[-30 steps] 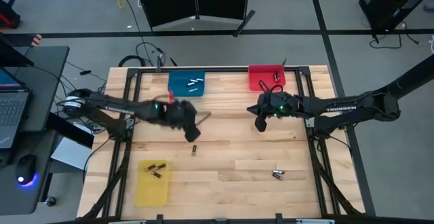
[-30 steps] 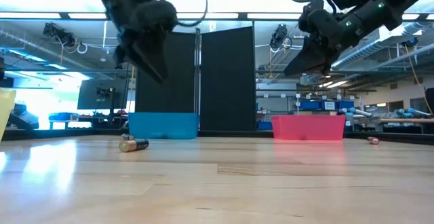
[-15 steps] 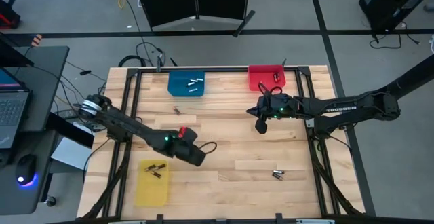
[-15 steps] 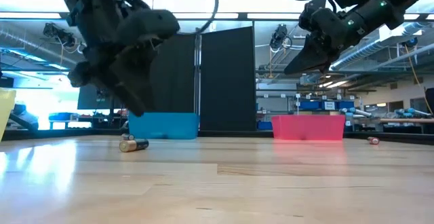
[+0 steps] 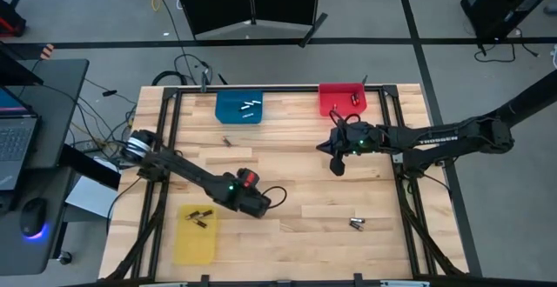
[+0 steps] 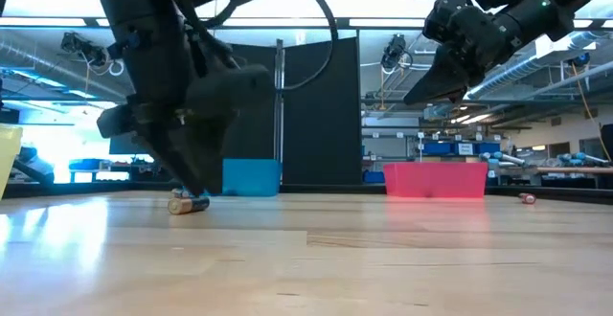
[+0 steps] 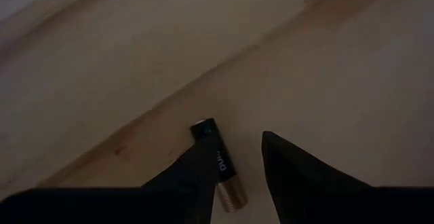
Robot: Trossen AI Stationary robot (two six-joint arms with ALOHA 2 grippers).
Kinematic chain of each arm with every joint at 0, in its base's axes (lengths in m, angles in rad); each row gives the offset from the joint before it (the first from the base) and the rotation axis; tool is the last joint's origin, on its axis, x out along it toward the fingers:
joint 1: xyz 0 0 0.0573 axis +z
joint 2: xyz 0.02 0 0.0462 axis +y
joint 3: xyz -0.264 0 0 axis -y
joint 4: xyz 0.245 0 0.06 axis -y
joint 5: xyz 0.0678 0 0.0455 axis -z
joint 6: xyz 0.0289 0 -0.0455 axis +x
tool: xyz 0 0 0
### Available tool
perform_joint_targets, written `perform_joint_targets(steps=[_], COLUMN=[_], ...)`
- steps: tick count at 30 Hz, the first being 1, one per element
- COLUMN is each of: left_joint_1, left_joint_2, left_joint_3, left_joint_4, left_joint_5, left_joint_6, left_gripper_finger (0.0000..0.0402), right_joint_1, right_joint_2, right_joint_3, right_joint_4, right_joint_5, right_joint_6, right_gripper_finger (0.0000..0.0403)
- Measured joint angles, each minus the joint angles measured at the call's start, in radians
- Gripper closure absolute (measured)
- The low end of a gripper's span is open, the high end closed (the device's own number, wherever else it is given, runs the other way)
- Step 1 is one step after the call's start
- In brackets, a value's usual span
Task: Sort batteries
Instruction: Put the black-brown battery into the yellow bin
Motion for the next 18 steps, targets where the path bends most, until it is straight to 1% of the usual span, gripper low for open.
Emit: perform_joint_targets(steps=[5, 11, 13, 18], left_joint_1=[-0.002, -0.013, -0.020, -0.047], left_joint_2=[0.026, 0.025, 0.025, 0.025], left_joint_3=[0.043, 0.045, 0.045, 0.045], left_joint_4=[-0.131, -0.137, -0.159, -0.315], left_joint_5=[-0.023, -0.030, -0.025, -0.020], left_joint_6=[-0.023, -0.033, -0.064, -0.176], left_gripper_finger=[0.0275, 0.0275, 0.0275, 0.0275], right_joint_1=[0.011, 0.012, 0.012, 0.012], right_joint_2=[0.000, 0.000, 0.000, 0.000], right_joint_3=[0.000, 0.000, 0.000, 0.000], right_joint_4=[-0.002, -0.001, -0.001, 0.000], right_joint_5=[0.000, 0.000, 0.000, 0.000], right_joint_6=[0.000, 0.000, 0.000, -0.008], right_gripper_finger=[0.0386, 0.0386, 0.0387, 0.0387])
